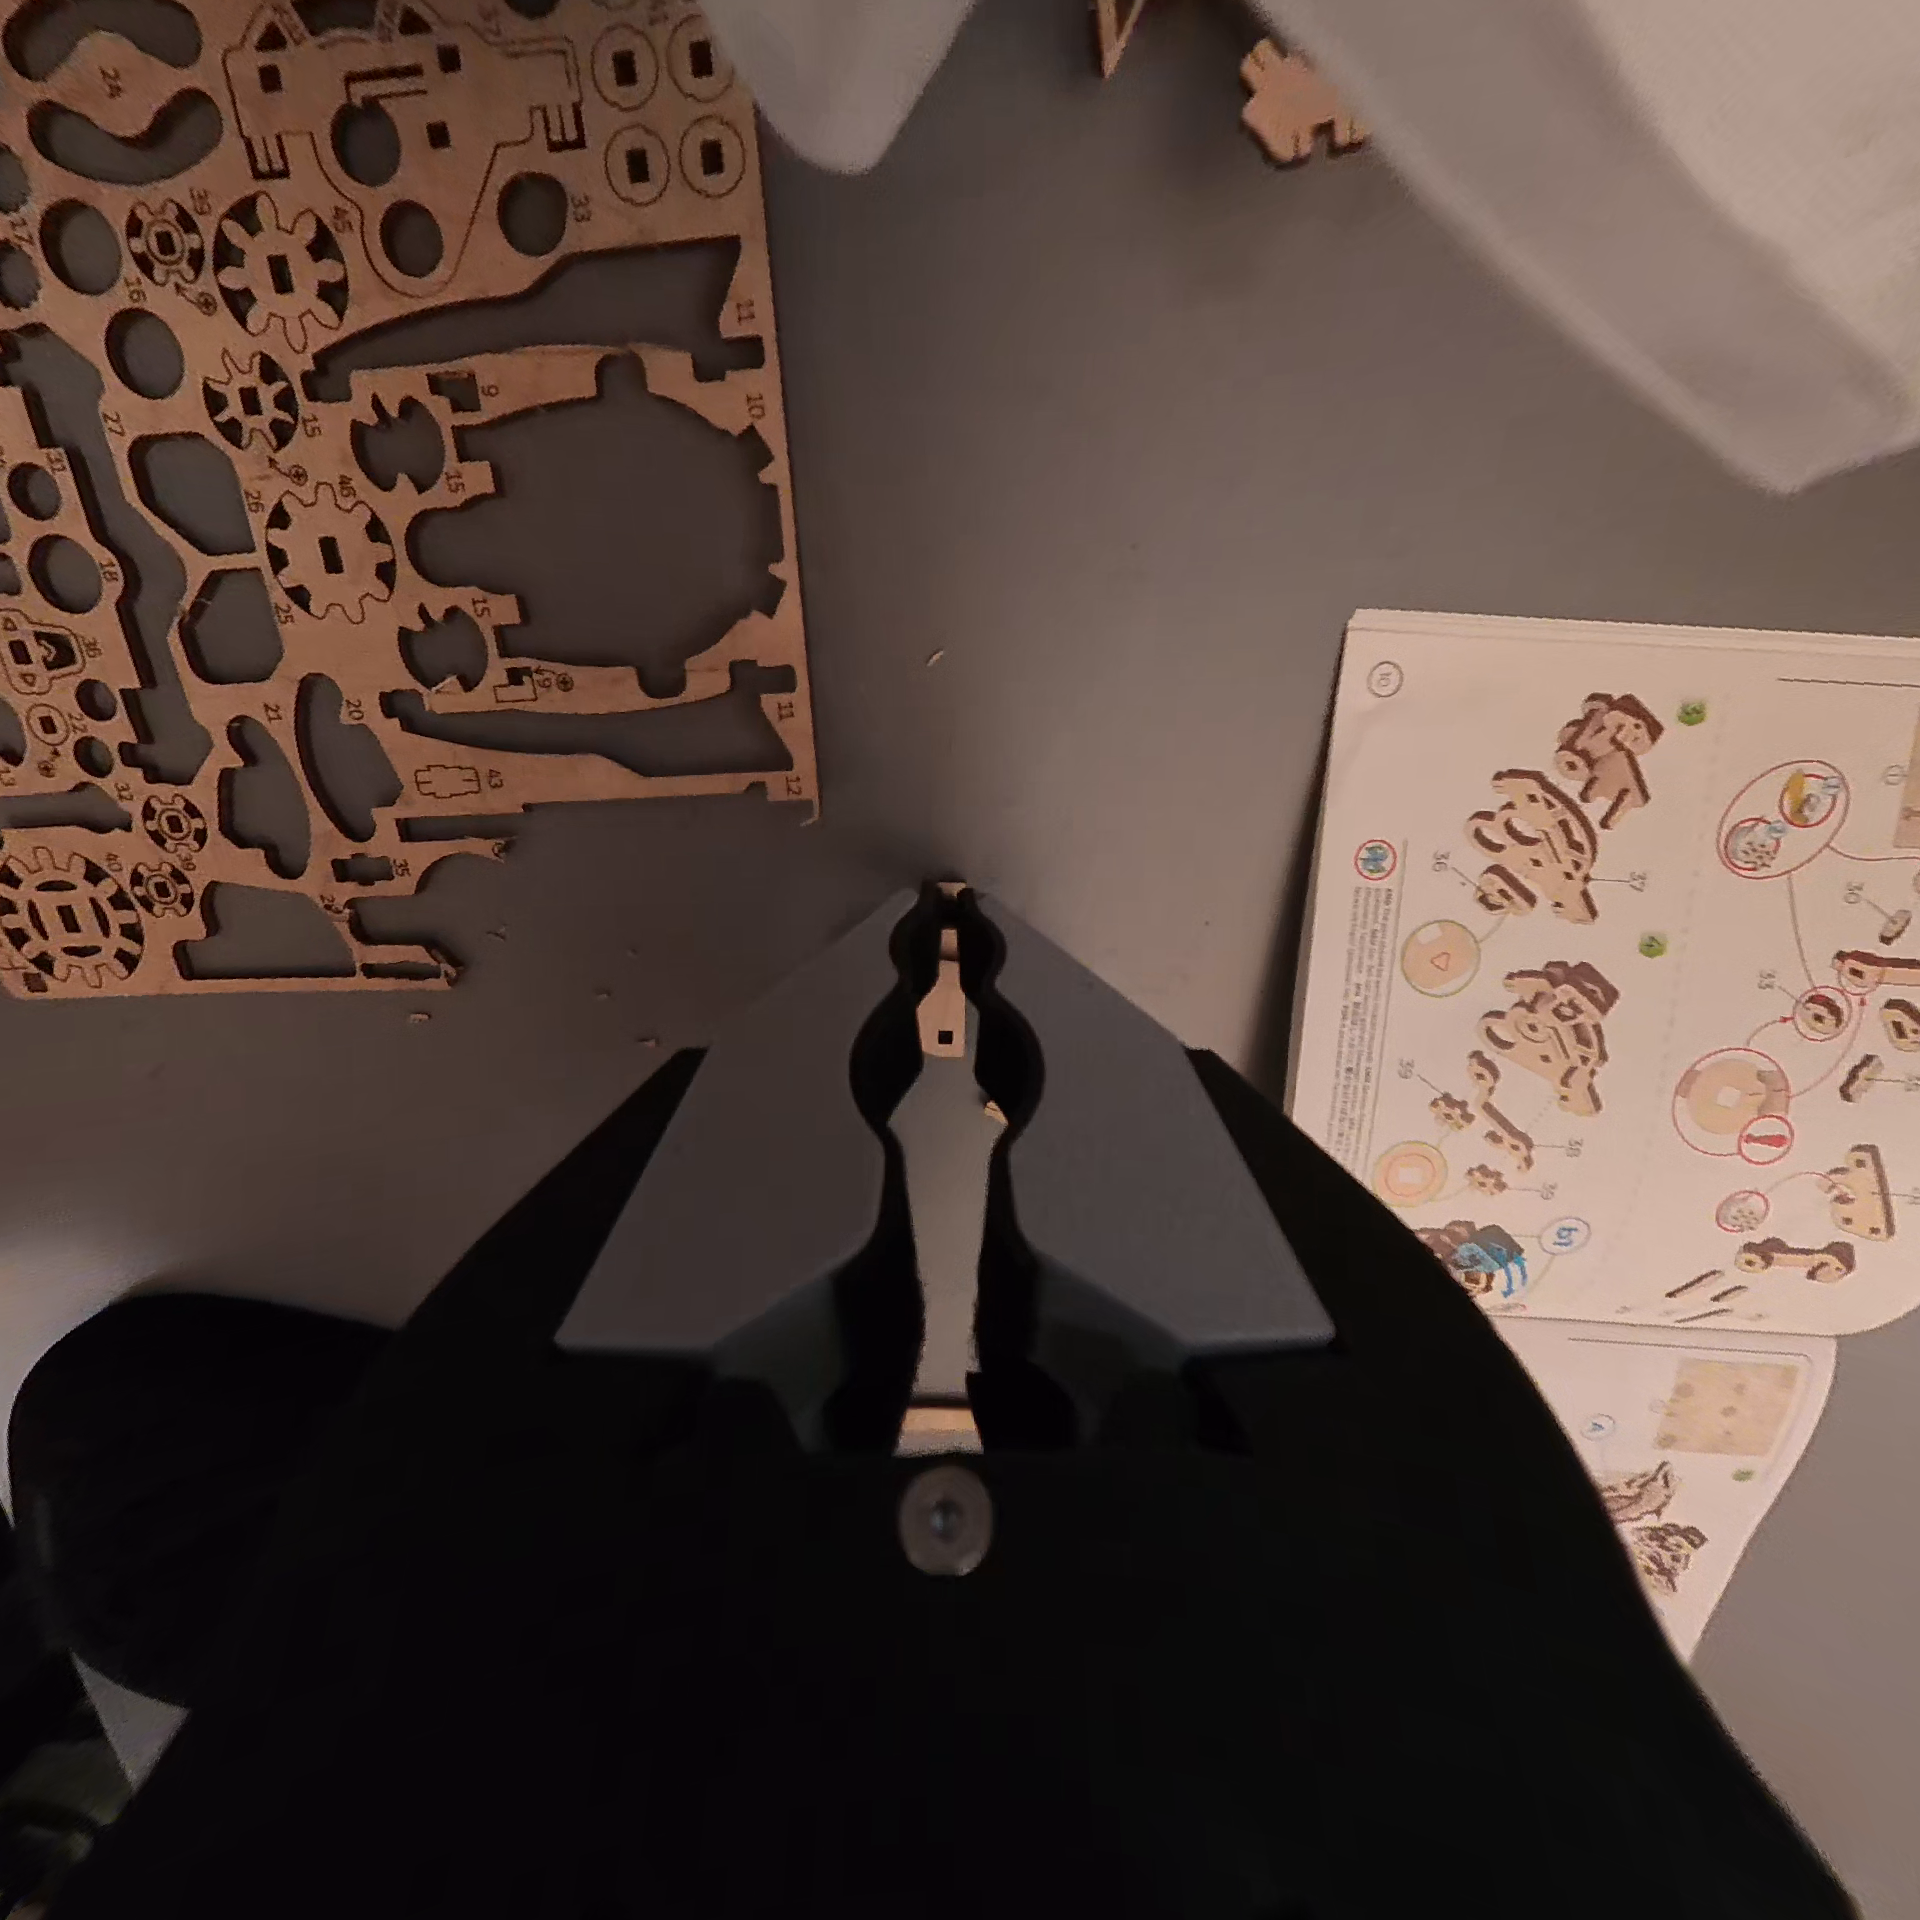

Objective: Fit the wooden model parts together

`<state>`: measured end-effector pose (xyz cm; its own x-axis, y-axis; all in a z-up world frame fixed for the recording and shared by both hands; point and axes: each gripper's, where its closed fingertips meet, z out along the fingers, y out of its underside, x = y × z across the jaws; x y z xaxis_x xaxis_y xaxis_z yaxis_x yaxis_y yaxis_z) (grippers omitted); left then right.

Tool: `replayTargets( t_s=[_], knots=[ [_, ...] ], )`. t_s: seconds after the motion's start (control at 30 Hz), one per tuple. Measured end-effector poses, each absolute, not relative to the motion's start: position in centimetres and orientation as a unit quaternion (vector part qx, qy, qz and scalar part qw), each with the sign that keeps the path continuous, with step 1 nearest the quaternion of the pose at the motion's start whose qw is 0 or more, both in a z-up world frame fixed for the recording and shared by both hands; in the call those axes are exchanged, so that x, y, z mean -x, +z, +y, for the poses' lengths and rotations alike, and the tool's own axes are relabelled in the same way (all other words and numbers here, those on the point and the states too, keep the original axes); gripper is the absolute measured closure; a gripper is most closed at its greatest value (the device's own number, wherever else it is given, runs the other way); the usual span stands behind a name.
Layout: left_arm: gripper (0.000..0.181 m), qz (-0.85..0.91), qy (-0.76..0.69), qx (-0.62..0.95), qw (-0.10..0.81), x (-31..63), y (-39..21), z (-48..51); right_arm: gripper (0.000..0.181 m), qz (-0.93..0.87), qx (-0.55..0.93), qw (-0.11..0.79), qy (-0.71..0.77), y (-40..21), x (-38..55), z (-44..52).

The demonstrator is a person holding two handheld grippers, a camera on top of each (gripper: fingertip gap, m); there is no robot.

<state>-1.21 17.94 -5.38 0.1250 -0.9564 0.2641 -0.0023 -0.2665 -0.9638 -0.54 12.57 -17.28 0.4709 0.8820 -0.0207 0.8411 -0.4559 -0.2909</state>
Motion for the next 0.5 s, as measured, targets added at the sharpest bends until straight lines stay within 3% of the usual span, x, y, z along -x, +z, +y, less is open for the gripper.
replayTargets(
  t_s=[0.5],
  knots=[
    [0.181,0.397,-0.524,0.601,0.455,1.28,-5.4,18.22,0.181,-0.527,0.845,0.09,0.036,-17.43,0.59,12.53]
  ],
)
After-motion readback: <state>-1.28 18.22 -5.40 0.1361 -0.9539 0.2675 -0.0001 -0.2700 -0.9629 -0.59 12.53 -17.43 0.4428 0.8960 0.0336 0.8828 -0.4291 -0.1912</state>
